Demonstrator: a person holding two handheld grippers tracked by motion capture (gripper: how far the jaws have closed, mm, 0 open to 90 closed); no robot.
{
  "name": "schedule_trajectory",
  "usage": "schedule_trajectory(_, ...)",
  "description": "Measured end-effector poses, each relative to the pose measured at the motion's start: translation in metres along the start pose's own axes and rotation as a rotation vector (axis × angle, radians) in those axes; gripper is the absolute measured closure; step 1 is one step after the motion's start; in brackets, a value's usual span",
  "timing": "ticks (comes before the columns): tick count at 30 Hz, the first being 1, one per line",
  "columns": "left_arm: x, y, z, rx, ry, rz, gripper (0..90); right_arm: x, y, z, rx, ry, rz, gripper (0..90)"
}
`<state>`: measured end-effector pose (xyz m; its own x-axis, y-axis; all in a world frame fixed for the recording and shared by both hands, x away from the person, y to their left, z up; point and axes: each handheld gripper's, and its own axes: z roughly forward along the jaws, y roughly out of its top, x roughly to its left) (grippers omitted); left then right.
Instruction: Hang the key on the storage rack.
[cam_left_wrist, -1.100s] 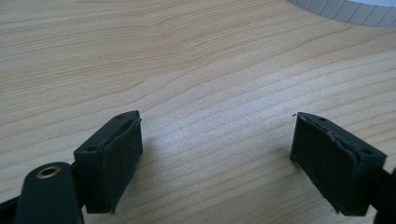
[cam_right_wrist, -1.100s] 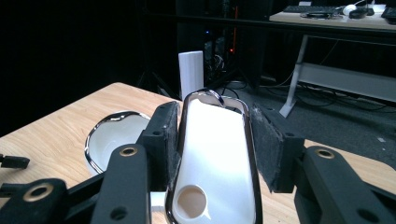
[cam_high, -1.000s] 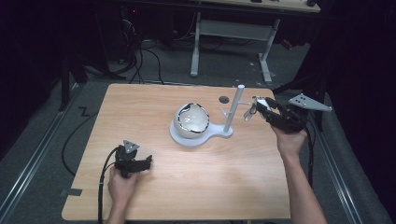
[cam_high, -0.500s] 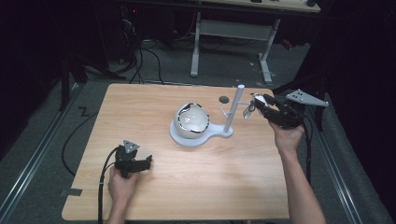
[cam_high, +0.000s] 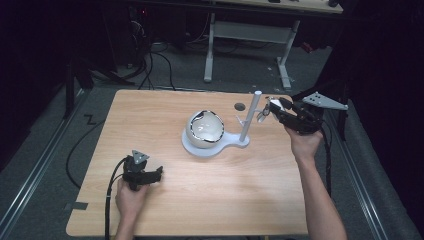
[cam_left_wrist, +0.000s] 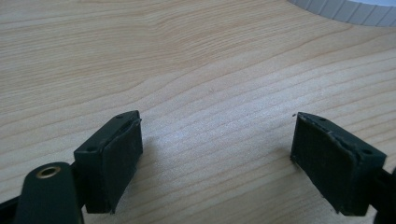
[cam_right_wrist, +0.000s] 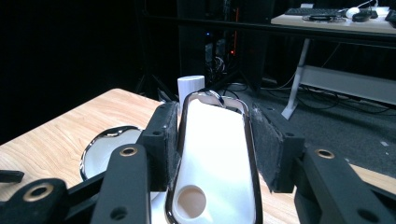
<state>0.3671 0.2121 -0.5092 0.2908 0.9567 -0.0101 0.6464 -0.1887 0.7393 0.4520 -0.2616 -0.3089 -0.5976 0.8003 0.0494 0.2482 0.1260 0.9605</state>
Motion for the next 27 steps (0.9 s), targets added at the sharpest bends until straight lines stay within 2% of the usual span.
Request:
schedule_trajectory(10,0.000,0.000,0.000,0.000,0.000,0.000,17.0,-0.003,-0.004,0.004,0.026,-0.032,-0.004,53.3)
schedule_trajectory(17,0.000,0.000,0.000,0.000,0.000,0.001,17.0,-0.008,-0.012,0.004,0.042,-0.038,0.014,53.3)
schedule_trajectory(27,0.000,0.000,0.000,0.000,0.000,0.001,17.0,-0.009,-0.020,0.005,0.058,-0.048,0.013,53.2)
